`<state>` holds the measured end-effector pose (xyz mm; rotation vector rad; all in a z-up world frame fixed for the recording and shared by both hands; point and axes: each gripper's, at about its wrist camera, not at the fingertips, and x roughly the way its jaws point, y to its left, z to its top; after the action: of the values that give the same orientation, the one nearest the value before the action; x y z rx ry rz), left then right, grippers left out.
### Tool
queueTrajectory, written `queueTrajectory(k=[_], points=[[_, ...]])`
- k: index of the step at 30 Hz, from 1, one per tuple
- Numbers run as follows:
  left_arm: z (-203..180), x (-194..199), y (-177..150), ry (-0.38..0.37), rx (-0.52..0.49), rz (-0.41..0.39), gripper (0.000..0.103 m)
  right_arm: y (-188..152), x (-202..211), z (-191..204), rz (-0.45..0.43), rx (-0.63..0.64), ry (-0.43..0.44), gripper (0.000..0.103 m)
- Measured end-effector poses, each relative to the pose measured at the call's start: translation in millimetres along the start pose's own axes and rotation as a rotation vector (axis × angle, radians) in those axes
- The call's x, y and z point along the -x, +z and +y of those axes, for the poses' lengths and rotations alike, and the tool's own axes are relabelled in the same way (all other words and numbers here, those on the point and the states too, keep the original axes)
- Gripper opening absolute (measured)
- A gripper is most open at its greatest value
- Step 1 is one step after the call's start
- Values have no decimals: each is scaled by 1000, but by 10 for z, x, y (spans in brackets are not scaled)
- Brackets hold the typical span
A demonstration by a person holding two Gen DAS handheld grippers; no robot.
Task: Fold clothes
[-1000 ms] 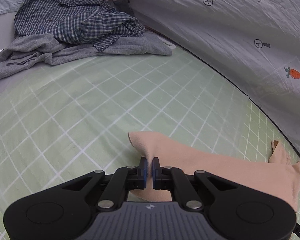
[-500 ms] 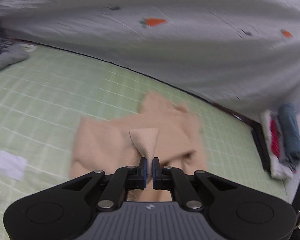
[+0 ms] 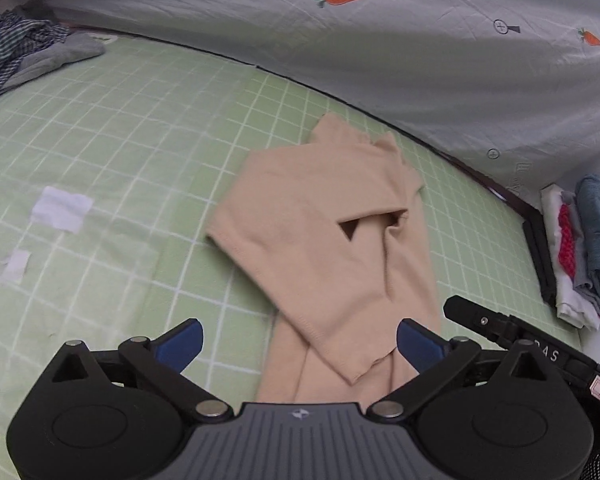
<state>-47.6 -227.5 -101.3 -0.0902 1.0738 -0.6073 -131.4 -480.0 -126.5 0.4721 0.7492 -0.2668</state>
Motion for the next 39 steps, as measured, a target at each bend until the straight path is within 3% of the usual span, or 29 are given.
queueTrajectory(k=[3, 6, 8, 10, 12, 13, 14, 22, 28, 32, 39], points=[[132, 114, -88, 29, 13, 2, 103, -41, -151, 194, 40, 57, 12, 102], [263, 212, -153, 60, 26, 0, 103, -101, -218, 379, 48, 124, 22, 76], [338, 261, -171, 77, 35, -3, 103, -133, -266, 456, 71, 149, 27, 51], [403, 304, -187, 84, 44, -6, 103, -176, -302, 494, 85, 158, 14, 43], [438, 321, -192, 89, 45, -4, 103, -205, -315, 512, 85, 168, -5, 27], [444, 323, -190, 91, 43, -2, 103, -217, -288, 504, 77, 166, -13, 10], [445, 320, -187, 91, 40, 1, 103, -213, -246, 490, 66, 153, -2, 4], [307, 228, -190, 32, -23, 28, 103, -252, 382, 405, -56, -1, 70, 4], [35, 79, -402, -15, -164, 101, 103, -657, 667, 70, 4, -172, 10, 3], [-53, -16, -545, -30, -193, 159, 103, -945, 759, -95, 57, -267, -22, 3], [-102, -38, -707, -42, -234, 199, 103, -1230, 869, -88, 100, -290, -36, 3]])
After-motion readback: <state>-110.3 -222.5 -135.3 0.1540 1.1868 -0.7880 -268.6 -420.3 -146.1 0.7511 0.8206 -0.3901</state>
